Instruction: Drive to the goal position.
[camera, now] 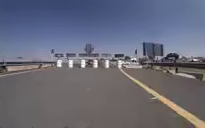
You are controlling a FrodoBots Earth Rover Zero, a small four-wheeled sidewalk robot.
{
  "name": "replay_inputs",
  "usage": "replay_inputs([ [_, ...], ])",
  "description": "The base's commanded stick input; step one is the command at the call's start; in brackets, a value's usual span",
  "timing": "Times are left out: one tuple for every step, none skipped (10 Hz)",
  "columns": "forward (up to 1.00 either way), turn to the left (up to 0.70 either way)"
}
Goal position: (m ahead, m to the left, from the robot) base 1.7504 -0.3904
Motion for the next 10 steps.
replay_inputs([
  [1.0, 0.0],
  [1.0, 0.0],
  [1.0, 0.0],
  [1.0, 0.0],
  [1.0, 0.0],
  [1.0, 0.0],
  [1.0, 0.0],
  [1.0, 0.0],
  [1.0, 0.0],
  [1.0, 0.0],
])
